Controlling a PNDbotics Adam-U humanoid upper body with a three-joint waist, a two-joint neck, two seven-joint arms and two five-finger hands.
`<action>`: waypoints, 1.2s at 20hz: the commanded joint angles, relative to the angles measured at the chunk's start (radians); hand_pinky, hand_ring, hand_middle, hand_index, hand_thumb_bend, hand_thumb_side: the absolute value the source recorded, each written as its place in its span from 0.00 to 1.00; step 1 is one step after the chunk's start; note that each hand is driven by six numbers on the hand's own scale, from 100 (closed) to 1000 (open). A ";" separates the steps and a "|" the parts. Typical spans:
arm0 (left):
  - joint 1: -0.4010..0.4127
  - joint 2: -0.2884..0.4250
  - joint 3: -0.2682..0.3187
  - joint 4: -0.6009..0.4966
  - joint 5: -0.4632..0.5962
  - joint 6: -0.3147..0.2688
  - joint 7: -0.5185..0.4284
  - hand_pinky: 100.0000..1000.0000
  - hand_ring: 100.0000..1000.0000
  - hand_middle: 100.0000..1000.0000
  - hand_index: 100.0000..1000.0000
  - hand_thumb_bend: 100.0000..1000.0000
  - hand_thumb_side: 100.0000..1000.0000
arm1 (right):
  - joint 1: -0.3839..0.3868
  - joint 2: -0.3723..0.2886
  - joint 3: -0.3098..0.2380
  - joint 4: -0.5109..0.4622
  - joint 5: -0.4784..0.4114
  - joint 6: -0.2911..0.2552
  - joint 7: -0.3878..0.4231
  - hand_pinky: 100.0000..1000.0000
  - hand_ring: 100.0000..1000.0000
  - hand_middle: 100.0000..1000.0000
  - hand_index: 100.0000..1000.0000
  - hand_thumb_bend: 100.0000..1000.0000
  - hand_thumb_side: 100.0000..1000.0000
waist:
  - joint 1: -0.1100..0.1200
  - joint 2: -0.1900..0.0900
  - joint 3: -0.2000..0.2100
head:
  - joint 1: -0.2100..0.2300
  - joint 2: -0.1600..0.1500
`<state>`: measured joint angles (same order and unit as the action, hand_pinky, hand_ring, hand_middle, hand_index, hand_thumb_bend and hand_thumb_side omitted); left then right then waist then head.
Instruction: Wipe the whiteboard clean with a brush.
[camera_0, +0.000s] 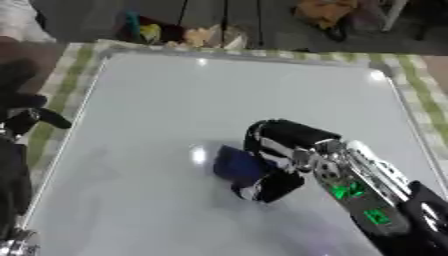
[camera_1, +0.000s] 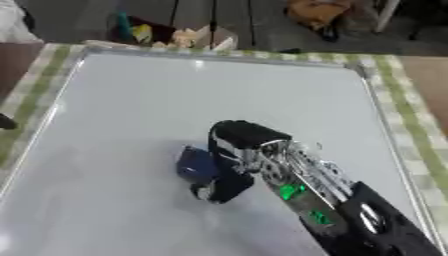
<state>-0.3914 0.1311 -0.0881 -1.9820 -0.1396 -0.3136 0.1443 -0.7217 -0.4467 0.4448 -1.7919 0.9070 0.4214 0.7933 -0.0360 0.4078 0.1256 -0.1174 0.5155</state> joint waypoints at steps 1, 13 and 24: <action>-0.010 0.003 -0.005 -0.018 0.004 -0.001 -0.006 0.39 0.88 0.76 0.58 0.00 0.98 | -0.016 -0.006 -0.001 0.003 0.013 0.091 0.079 0.66 0.73 0.68 0.10 0.24 0.32 | 0.003 -0.016 0.004 | -0.004 -0.014; -0.014 0.003 -0.006 -0.018 0.004 -0.001 -0.006 0.39 0.88 0.76 0.58 0.00 0.98 | -0.016 -0.001 0.007 0.027 0.031 0.082 0.077 0.65 0.73 0.68 0.10 0.27 0.23 | 0.001 -0.009 0.010 | -0.004 -0.015; -0.014 0.003 -0.006 -0.018 0.004 -0.001 -0.007 0.39 0.88 0.76 0.58 0.00 0.98 | -0.017 0.001 0.008 0.031 0.029 0.095 0.051 0.62 0.71 0.66 0.09 0.21 0.23 | 0.000 -0.009 0.008 | -0.005 -0.021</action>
<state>-0.3934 0.1311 -0.0882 -1.9820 -0.1379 -0.3127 0.1409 -0.7298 -0.4400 0.4542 -1.7611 0.9322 0.4404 0.7743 -0.0388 0.4179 0.1348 -0.1203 0.5073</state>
